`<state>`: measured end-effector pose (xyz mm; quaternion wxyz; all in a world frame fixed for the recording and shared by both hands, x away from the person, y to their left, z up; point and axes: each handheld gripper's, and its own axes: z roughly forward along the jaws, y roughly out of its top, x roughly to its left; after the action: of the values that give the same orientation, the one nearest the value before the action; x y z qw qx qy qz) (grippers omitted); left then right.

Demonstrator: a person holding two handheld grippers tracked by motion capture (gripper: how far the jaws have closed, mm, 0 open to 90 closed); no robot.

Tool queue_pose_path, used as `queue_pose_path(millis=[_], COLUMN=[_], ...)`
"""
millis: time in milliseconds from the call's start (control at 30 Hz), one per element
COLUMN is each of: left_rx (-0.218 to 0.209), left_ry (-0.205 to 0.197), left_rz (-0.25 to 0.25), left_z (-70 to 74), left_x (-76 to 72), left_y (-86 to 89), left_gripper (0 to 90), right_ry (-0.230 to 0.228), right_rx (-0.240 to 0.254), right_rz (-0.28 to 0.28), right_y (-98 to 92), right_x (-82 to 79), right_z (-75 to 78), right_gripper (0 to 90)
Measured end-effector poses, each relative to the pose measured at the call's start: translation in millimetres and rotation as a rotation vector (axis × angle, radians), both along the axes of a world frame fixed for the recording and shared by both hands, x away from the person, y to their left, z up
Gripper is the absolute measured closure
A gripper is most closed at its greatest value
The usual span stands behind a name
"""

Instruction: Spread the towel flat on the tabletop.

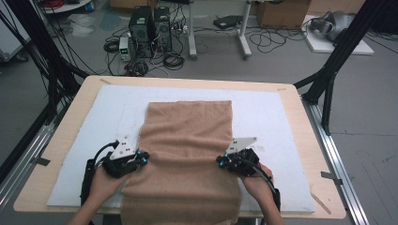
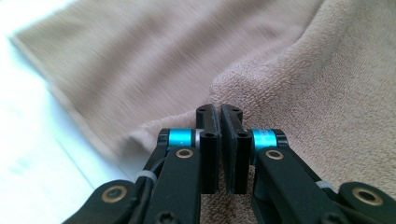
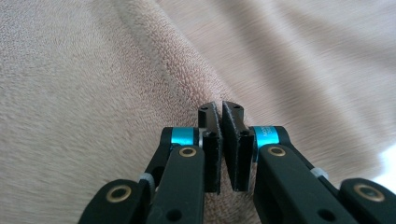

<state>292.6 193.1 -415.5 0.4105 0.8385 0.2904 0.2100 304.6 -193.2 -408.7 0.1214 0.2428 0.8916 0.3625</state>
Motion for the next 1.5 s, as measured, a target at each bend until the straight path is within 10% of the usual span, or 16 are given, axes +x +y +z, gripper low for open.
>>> queue_pose_path(millis=[267, 667, 1100, 1333, 1500], left_rx=[0.010, -0.056, -0.013, -0.008, -0.014], left_ry=[0.031, 0.003, 0.145, 0.143, 0.113], left_rz=[0.067, -0.010, -0.108, -0.135, -0.160], left_z=[-8.9, 5.3, -30.9, -30.0, -22.1], left_x=[27.7, -19.5, -33.1, -36.5, -55.9], left_y=[-7.1, 20.2, 10.5, 6.6, 8.3], left_gripper=[75.1, 61.1, 53.7, 79.6, 84.9], right_ry=[0.015, -0.057, 0.091, 0.099, 0.099], right_rx=[0.002, 0.089, 0.008, 0.037, 0.036], right_rz=[-0.073, -0.013, 0.064, 0.088, 0.120], right_y=[-3.5, -21.0, -3.9, -3.3, -2.0], right_x=[23.3, -25.3, -37.3, -37.9, -50.6], right_z=[-9.4, 11.8, -26.6, -32.0, -26.1], right_gripper=[77.3, 62.9, 58.9, 84.2, 86.0])
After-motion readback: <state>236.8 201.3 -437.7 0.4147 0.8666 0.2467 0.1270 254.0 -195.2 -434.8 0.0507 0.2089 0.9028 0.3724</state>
